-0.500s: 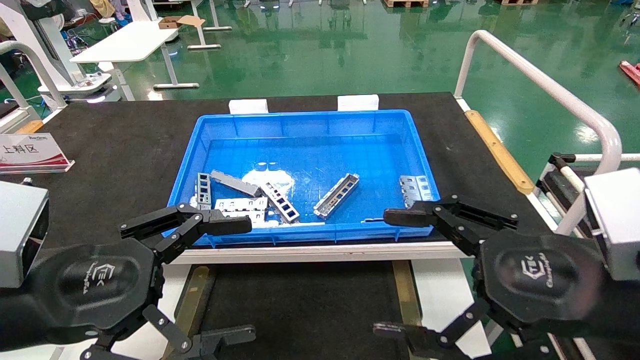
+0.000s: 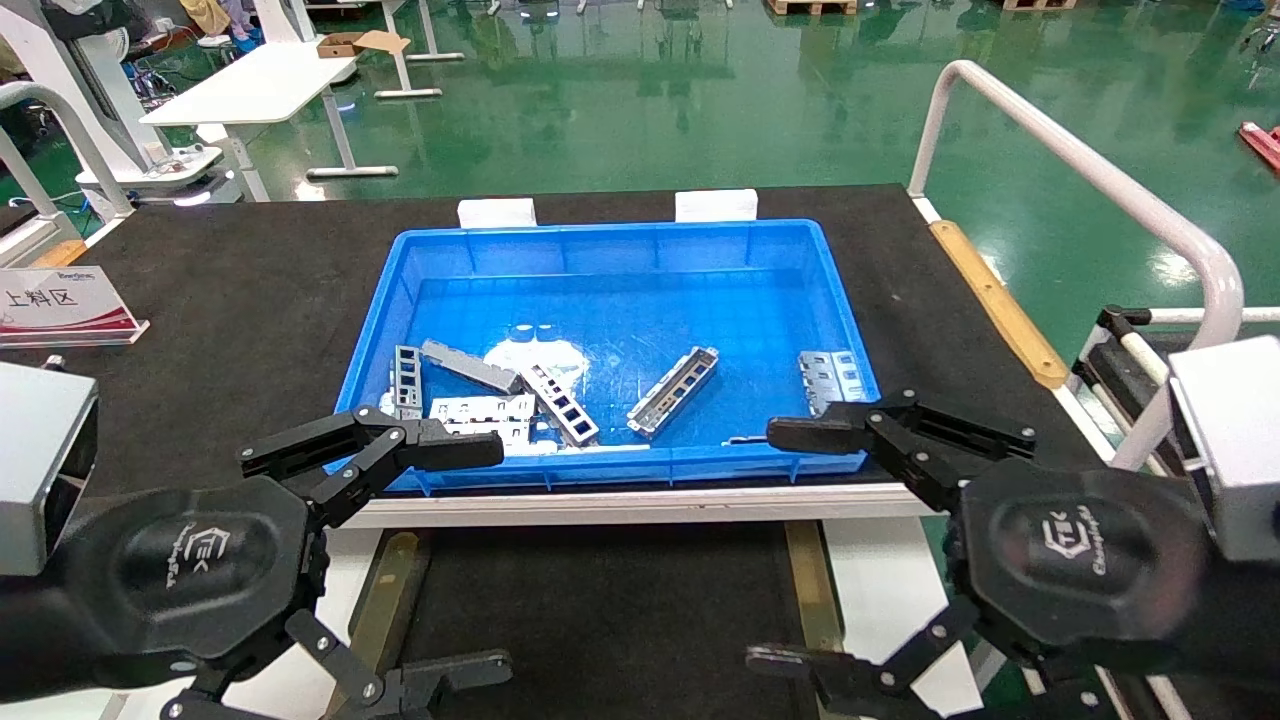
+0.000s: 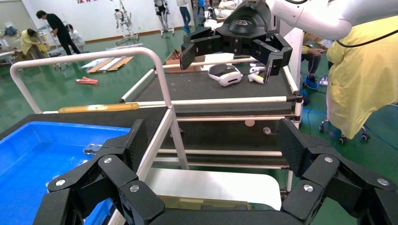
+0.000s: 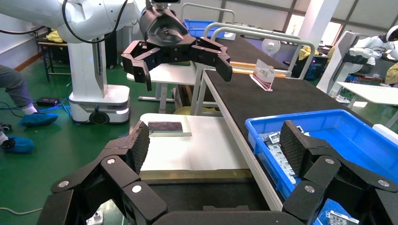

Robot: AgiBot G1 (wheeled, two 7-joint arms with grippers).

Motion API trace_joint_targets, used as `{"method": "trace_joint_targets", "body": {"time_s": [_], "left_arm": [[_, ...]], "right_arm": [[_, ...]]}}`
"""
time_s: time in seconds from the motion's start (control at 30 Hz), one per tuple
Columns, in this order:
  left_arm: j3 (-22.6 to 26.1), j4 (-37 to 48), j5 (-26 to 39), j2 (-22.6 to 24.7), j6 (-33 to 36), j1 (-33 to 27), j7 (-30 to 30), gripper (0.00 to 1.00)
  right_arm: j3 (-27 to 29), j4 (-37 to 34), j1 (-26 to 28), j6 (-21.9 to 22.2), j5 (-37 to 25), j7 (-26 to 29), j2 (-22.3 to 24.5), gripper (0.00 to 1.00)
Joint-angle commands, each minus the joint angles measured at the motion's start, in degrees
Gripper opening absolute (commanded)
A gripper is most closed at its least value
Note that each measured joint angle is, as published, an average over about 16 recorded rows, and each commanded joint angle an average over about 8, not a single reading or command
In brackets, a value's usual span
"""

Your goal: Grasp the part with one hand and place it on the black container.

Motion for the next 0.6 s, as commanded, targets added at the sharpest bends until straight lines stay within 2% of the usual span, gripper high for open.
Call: {"method": "trace_joint_targets", "body": {"time_s": [0.03,0.6], "left_arm": [[0.00,0.00,0.00,0.00,0.00,0.00,0.00,1.00],[0.14,0.53,0.69,0.61,-0.70,-0.01,0.70,1.00]], "right_arm": [[0.00,0.00,0.00,0.00,0.00,0.00,0.00,1.00],[-0.01,-0.03,0.01,-0.01,0.00,-0.01,-0.01,1.00]]}}
